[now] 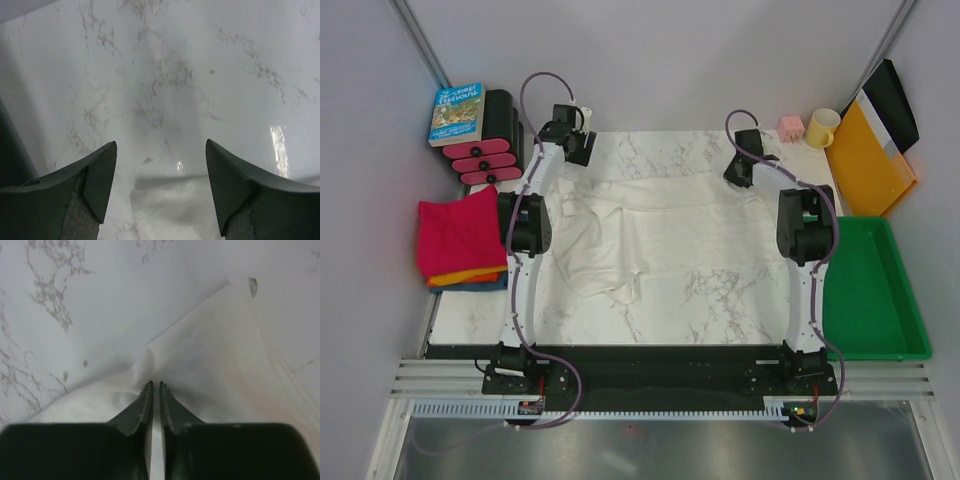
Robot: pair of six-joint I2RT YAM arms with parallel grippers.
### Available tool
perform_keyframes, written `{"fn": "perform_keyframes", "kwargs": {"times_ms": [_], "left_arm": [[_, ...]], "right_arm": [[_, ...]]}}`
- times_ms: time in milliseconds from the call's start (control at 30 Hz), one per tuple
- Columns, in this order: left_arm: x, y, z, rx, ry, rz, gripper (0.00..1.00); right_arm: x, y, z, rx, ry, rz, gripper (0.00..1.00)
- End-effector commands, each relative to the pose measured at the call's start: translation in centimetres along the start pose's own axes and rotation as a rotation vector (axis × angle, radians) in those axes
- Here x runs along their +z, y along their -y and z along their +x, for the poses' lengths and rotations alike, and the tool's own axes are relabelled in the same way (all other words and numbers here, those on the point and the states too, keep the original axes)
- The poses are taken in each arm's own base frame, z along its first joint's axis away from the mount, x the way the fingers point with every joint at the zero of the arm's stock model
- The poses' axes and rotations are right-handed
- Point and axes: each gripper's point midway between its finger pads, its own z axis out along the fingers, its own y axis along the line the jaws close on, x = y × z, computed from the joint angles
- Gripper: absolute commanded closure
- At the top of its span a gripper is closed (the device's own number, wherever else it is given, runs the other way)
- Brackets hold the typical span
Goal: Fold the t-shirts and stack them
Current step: Fold the flattened tshirt in 1/3 of the way
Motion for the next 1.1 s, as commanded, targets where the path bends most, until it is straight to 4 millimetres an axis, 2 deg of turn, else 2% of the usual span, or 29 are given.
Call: {"fn": "perform_keyframes", "kwargs": {"times_ms": [0,33,67,100,133,167,200,233,300,333,400,433,533,633,667,700,733,900,967,1067], "left_arm": [[-11.4,-3.5,-9.9,-0.100,0.286,-0.046,0.18],[-12.3,-3.2,-8.9,-0.109,0.268,-0.037,0.18],[-16.2,-3.6,-10.8,-0.116,0.334,-0.031,0.17],[-17.9,-3.5,-10.8,-0.117,0.344,-0.020,0.17],[-17.9,-2.7,-8.6,-0.116,0.295,0.006,0.17],[-21.3,-1.9,-9.3,-0.107,0.342,0.055,0.18],[-21.9,-1.2,-8.1,-0.099,0.325,0.081,0.19],[-20.8,0.0,-4.8,-0.095,0.248,0.112,0.21],[-21.9,1.0,-2.7,-0.086,0.213,0.135,0.26],[-21.0,1.8,0.2,-0.086,0.139,0.154,0.29],[-20.4,2.6,2.6,-0.089,0.081,0.174,0.36],[-19.6,3.4,4.8,-0.092,0.029,0.193,0.39],[-18.2,4.7,7.4,-0.094,-0.033,0.240,0.51],[-16.6,5.4,8.8,-0.086,-0.076,0.262,0.71],[-16.2,5.4,9.0,-0.087,-0.084,0.264,0.85],[-15.9,5.6,9.0,-0.083,-0.087,0.272,0.93],[-15.1,5.8,9.8,-0.083,-0.110,0.280,0.98],[-13.3,6.4,11.0,-0.092,-0.156,0.291,0.98],[-12.1,6.8,12.3,-0.087,-0.201,0.292,0.98],[-10.7,6.7,12.9,-0.075,-0.242,0.268,0.98]], "right_arm": [[-6.4,-3.6,-2.7,-0.034,0.078,-0.118,0.73],[-7.6,-3.9,-3.3,-0.036,0.099,-0.125,0.66],[-8.7,-4.5,-3.2,-0.052,0.107,-0.133,0.56],[-10.8,-4.6,-3.6,-0.068,0.127,-0.139,0.53],[-11.7,-4.5,-3.6,-0.075,0.141,-0.132,0.51],[-12.6,-4.9,-2.9,-0.089,0.138,-0.142,0.50],[-13.8,-4.6,-1.9,-0.102,0.126,-0.149,0.50],[-14.6,-5.0,-0.8,-0.125,0.114,-0.162,0.51],[-16.2,-4.0,0.9,-0.144,0.106,-0.149,0.53],[-16.9,-4.3,2.0,-0.146,0.102,-0.156,0.54],[-18.5,-3.6,3.3,-0.141,0.104,-0.161,0.55],[-19.3,-4.0,4.3,-0.152,0.102,-0.172,0.55],[-21.9,-4.2,5.7,-0.163,0.112,-0.191,0.56],[-24.3,-4.5,6.5,-0.170,0.119,-0.214,0.57],[-24.8,-4.5,6.6,-0.173,0.126,-0.215,0.58],[-25.7,-4.3,6.3,-0.173,0.140,-0.215,0.58],[-26.3,-4.5,6.4,-0.177,0.147,-0.220,0.58],[-28.3,-3.7,5.9,-0.155,0.167,-0.214,0.58],[-28.6,-3.4,5.8,-0.151,0.173,-0.207,0.58],[-28.6,-2.6,6.1,-0.153,0.168,-0.188,0.58]]}}
